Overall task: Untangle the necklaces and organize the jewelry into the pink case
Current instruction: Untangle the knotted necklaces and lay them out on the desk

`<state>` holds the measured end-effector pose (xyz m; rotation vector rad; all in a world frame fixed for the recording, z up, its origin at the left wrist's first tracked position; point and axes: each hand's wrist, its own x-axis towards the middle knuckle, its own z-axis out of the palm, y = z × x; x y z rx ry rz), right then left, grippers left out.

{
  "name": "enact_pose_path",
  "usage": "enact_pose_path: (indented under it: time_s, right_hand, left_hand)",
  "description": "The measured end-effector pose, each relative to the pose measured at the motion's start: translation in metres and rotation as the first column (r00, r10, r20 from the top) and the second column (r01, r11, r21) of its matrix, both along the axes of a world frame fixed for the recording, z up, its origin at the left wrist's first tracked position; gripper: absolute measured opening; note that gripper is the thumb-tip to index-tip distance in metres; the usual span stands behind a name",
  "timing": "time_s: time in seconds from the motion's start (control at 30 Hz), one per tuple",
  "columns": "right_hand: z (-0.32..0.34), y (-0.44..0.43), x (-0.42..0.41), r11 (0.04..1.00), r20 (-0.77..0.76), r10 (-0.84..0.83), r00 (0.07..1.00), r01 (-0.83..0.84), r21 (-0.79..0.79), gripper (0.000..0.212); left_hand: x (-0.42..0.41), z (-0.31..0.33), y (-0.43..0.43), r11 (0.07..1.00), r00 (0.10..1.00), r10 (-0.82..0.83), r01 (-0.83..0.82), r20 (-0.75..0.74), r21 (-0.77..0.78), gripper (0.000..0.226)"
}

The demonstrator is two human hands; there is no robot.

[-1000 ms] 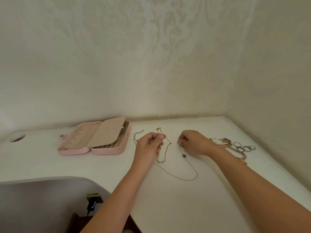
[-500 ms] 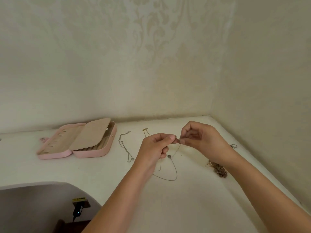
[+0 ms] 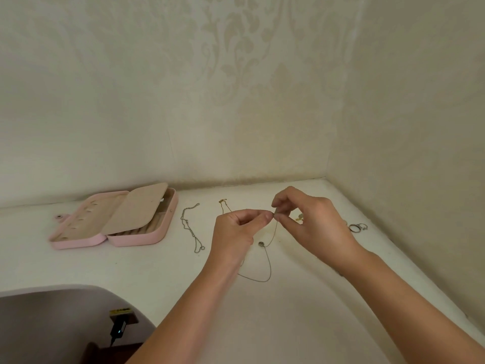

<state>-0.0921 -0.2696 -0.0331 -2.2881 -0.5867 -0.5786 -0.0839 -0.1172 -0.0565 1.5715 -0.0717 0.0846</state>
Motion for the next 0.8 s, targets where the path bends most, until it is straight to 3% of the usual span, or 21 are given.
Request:
enact_pose_path:
  time_s: [0.27,0.5,0.8]
  right_hand:
    - [-0.0045,0.0061,0.0030,0.997,0.174,-0.034,0.984,0.021,0.075,0.010]
    - [-0.0080,0.0058,0.0030,0.998,0.207,-0.043,0.977,0.031,0.062,0.008]
    - [-0.0065,0.0026,0.0015,0.997,0.170,0.000,0.986,-0.012,0.072,0.007]
  left_hand:
    - [0.0025,-0.0009,0.0000,0.991,0.995,0.014,-0.027,-0.095,-0.134,0.012]
    - [0.0005,0.0001,-0.0005,0.985,0.992,-0.035,0.015,-0.118,-0.169,0.021]
    - [-0.0011,0.0013,0.0025,0.979,0.990,-0.075,0.051,-0.116,-0.199,0.014]
